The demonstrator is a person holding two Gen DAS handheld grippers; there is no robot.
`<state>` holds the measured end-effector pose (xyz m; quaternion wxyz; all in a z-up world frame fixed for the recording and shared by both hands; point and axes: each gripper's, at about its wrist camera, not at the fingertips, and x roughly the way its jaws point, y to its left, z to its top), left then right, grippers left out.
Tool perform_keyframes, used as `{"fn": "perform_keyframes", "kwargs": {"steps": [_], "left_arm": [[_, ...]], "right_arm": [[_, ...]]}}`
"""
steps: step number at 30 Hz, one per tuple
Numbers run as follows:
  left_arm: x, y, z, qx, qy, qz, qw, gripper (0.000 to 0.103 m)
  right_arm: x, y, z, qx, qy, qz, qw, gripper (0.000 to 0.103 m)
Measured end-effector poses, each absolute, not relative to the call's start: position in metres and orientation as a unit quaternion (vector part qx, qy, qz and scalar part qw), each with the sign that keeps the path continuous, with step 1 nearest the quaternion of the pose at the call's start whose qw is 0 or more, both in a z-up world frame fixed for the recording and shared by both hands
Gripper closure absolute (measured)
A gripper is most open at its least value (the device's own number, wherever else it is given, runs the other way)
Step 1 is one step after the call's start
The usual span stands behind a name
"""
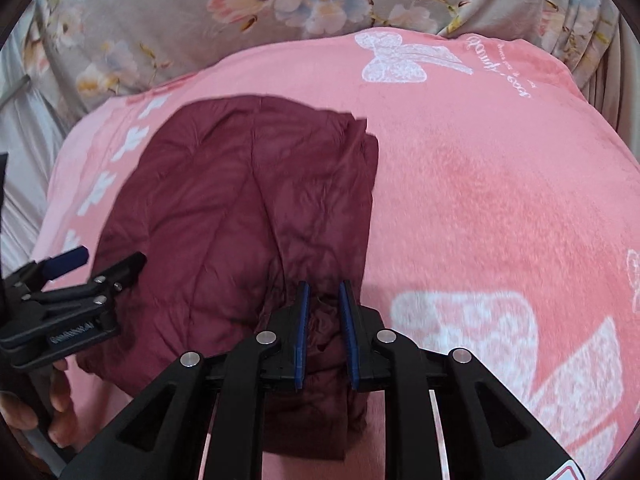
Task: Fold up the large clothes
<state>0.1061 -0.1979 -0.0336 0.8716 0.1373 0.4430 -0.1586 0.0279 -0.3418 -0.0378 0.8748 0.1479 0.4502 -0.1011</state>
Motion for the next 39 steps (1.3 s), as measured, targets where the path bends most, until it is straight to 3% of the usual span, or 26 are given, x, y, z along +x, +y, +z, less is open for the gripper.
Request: {"fn": "perform_keyframes", "kwargs": {"steps": [34, 39], "left_arm": [[0.096, -0.187, -0.069, 0.125, 0.437, -0.151, 0.878, 0.005], [0.100, -0.175, -0.055, 0.095, 0.479, -0.164, 0.857, 0.005]], "right_arm": [[-0.009, -0.330, -0.070, 0.166, 0.399, -0.114, 0.895, 0.087], [-0.012, -0.337, -0.052, 0.179, 0.423, -0.127, 0.879, 0.083]]}}
